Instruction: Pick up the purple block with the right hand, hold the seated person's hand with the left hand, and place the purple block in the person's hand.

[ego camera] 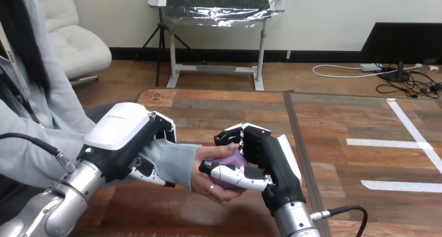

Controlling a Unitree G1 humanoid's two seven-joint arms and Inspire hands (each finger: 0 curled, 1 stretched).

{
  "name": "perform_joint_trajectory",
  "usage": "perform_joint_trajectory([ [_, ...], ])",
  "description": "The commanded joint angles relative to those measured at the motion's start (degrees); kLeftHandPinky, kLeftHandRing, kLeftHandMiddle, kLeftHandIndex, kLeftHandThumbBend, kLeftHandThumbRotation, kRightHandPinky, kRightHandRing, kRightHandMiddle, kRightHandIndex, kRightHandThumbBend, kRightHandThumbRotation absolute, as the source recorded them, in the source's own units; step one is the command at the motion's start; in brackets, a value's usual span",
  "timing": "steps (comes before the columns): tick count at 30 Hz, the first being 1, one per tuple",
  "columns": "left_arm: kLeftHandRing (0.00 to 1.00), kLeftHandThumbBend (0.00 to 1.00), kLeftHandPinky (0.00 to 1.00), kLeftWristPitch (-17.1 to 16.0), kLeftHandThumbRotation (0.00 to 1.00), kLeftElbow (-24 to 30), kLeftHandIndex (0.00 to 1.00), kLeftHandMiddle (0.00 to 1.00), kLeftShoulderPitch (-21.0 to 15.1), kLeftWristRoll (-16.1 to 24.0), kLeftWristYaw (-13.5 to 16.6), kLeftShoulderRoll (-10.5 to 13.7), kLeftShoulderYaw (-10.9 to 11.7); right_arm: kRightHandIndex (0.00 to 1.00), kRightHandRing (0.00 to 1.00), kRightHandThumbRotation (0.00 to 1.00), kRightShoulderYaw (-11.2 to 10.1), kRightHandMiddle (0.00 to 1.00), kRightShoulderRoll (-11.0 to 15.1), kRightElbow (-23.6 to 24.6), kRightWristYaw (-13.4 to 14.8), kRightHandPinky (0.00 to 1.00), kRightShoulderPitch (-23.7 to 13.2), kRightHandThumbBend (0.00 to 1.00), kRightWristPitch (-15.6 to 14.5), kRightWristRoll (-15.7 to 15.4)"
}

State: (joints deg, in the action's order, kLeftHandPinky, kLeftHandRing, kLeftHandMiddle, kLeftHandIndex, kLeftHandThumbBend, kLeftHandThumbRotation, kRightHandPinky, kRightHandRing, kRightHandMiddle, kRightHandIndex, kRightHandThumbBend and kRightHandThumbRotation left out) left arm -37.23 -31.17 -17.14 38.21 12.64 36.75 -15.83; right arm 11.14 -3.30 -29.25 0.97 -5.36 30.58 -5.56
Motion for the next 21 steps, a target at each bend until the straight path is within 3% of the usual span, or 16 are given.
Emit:
perform_joint_trajectory([
  [1,0.24,0.9,0.19,-1.96,0.0,5.14,0.31,0.3,-3.87,-2.5,3.57,-2.17,3.27,0.48,0.36,0.0,1.74,0.45,-3.36,-1.22,-0.28,0.31,-2.67,0.81,1.34,-0.93],
  [14,0.27,0.92,0.22,-1.79,0.0,6.08,0.34,0.32,-2.89,-1.65,4.01,-2.15,4.19,0.49,0.38,0.0,1.71,0.46,-2.57,-2.82,-0.44,0.33,-3.9,0.82,2.07,-1.62],
  [21,0.37,0.96,0.34,-0.34,0.0,6.71,0.44,0.42,-1.98,-0.84,4.76,-2.32,4.63,0.6,0.5,0.01,1.67,0.58,-1.71,-3.04,-0.56,0.44,-4.43,0.86,2.65,-2.26],
])
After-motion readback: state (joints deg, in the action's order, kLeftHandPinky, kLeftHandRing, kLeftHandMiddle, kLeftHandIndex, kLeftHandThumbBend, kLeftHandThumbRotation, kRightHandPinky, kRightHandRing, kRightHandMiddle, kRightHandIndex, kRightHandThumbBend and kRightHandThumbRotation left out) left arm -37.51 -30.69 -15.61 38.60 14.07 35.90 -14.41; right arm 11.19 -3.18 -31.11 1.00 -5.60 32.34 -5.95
